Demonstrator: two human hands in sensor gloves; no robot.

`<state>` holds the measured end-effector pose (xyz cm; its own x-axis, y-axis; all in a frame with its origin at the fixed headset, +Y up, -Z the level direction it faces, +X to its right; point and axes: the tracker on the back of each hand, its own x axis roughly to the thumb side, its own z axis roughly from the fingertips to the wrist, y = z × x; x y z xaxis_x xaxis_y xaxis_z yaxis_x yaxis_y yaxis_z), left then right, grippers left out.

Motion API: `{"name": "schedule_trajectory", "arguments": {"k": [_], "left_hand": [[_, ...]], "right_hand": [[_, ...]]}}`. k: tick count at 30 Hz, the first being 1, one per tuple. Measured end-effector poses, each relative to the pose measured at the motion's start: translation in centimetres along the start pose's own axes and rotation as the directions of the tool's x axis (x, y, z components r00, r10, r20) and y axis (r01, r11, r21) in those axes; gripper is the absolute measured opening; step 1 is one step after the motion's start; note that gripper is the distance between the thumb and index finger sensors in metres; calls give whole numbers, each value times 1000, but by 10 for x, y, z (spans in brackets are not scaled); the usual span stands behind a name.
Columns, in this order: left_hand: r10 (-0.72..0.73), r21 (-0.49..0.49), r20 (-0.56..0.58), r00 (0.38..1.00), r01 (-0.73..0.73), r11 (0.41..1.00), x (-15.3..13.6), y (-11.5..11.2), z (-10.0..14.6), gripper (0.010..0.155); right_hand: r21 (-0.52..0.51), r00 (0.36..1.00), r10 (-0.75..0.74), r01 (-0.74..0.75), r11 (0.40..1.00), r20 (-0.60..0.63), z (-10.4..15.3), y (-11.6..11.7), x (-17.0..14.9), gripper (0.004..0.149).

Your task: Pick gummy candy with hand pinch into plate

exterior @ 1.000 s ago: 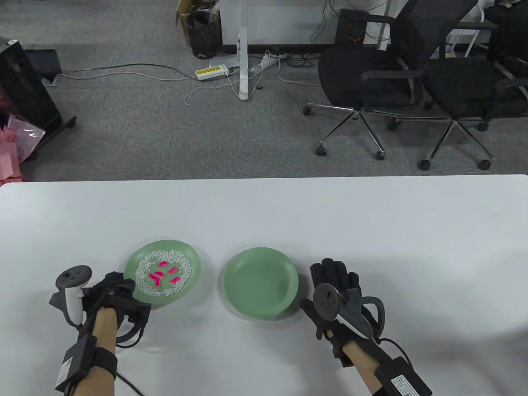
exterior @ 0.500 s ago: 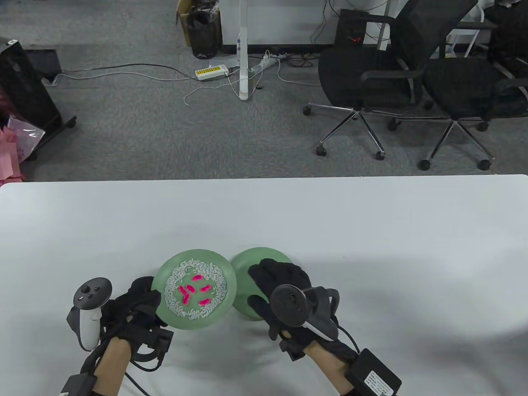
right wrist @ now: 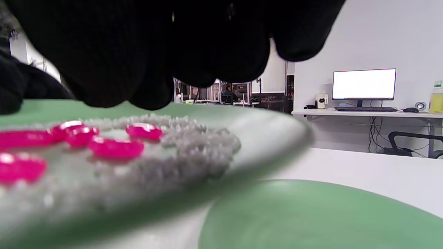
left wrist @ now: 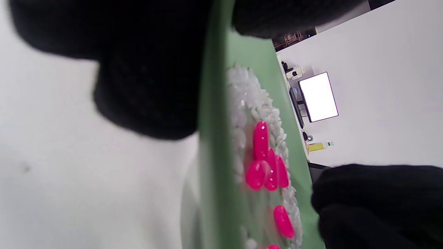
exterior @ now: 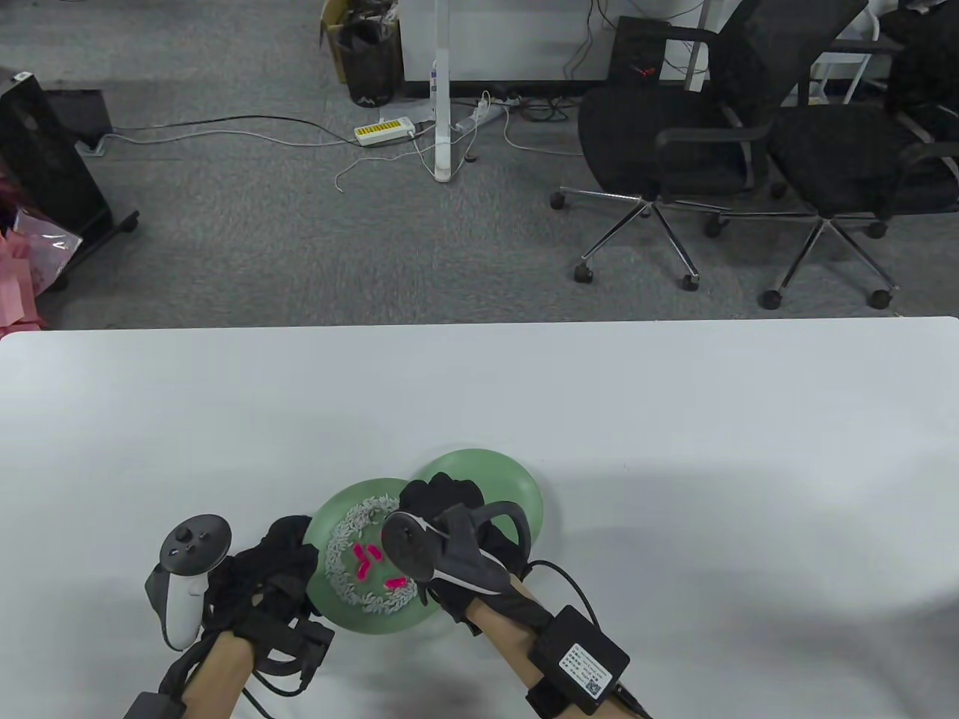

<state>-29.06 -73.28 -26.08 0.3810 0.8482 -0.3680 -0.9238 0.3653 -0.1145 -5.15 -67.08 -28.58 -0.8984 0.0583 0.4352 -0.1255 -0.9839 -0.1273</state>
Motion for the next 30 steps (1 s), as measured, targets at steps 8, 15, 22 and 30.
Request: {"name": "schedule_trajectory", "arguments": {"k": [8,15,22,30], "left_hand": [[38,-35,-34,999,-40,999,-9,6,-7,58],[79,-42,-44,996,-81,996,-17,12,-11,58],[86,-30,-48,995,-87,996,-21,13,-14,58],[77,8,-63,995,-77,997,-29,23,-18,57]], "right_hand": [[52,1000,10,-12,999,25,-1,15,6,38],[59,996,42,-47,997,77,0,18,18,41],[60,993,41,-48,997,114,-2,19,20,43],[-108,995,-100,99,989,-9,-4,-6,-17,43]]}}
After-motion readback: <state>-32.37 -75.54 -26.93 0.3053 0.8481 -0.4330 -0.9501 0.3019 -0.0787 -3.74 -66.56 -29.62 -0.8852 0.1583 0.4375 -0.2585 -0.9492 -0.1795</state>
